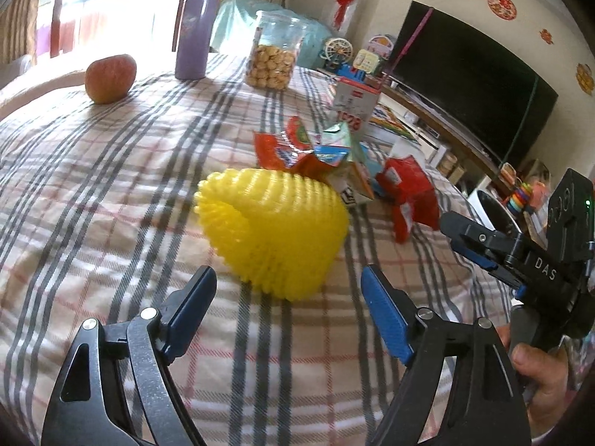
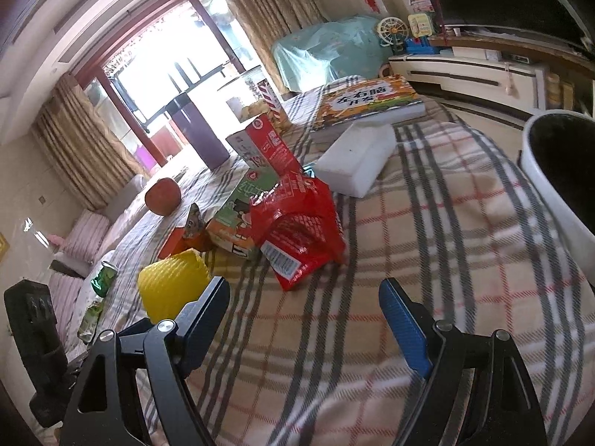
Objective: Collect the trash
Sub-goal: 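Move both tools back to the table toward the yellow foam net, then grasp the yellow foam net with the left tool while the right tool grasps the red snack bag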
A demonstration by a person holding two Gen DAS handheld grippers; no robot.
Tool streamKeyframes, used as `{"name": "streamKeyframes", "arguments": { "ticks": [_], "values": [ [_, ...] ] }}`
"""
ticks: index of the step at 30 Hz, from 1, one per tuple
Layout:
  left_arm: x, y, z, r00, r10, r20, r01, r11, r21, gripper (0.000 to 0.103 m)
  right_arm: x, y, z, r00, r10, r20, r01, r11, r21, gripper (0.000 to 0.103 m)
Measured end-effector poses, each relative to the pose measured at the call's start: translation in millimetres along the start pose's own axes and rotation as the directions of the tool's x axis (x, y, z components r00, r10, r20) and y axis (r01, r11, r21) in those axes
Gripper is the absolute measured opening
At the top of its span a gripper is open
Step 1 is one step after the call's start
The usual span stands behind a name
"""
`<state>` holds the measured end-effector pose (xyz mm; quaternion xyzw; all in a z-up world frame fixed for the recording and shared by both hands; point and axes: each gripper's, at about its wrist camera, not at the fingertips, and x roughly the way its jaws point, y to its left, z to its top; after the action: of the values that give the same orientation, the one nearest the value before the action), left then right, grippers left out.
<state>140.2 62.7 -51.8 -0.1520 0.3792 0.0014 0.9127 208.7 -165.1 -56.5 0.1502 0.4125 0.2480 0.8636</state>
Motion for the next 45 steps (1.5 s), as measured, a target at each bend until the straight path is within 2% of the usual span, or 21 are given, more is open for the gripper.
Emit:
{"name": "streamKeyframes", "arguments": {
  "ticks": [9, 11, 13, 14, 15, 16, 19, 26, 33, 45],
  "values": [
    [16, 10, 14, 1.0, 0.006, -0.014, -0.007, 0.999, -0.032, 0.082, 30, 5, 15, 1.0, 0.008, -0.022, -0.008, 1.0, -0.013, 0.084],
    [17, 9, 14, 1.0, -0.002, -0.01, 0.002, 1.0, -0.019, 0.071, 38, 6, 17, 1.0, 0.004, -0.028, -0.005, 1.0, -0.025, 0.084],
    [18, 5, 13, 1.0, -0.003, -0.012, 0.003, 1.0, 0.005, 0.055, 42, 7, 18, 0.999, -0.002, -0.033, 0.0, 0.999, -0.037, 0.081],
    [18, 3, 13, 1.0, -0.005, -0.009, 0.006, 1.0, 0.015, 0.051, 43, 7, 18, 0.999, -0.004, -0.035, 0.002, 0.999, -0.042, 0.068],
    [18, 2, 13, 1.0, -0.008, -0.005, 0.008, 1.0, 0.026, 0.044, 43, 7, 18, 0.999, -0.006, -0.037, 0.004, 0.999, -0.047, 0.063],
    [16, 0, 12, 1.0, -0.008, 0.003, 0.008, 0.999, 0.038, 0.036, 44, 7, 18, 0.999, -0.009, -0.038, 0.007, 0.999, -0.05, 0.063],
    [12, -4, 12, 1.0, -0.014, 0.013, 0.014, 0.998, 0.055, 0.028, 38, 8, 16, 1.0, -0.008, -0.022, 0.006, 0.998, -0.065, 0.059],
    [4, -17, 6, 0.998, -0.063, 0.011, 0.062, 0.995, 0.077, 0.023, 16, 2, 8, 1.0, 0.013, -0.007, -0.013, 0.999, -0.051, 0.058],
    [-1, -51, -1, 0.991, -0.135, 0.002, 0.133, 0.981, 0.138, 0.023, -17, -15, 2, 1.0, 0.014, 0.024, -0.014, 1.0, -0.01, 0.058],
    [10, -110, -2, 0.975, -0.219, -0.037, 0.222, 0.949, 0.224, 0.023, -72, -57, 2, 0.994, -0.055, 0.096, 0.05, 0.997, 0.051, 0.058]
  ]
}}
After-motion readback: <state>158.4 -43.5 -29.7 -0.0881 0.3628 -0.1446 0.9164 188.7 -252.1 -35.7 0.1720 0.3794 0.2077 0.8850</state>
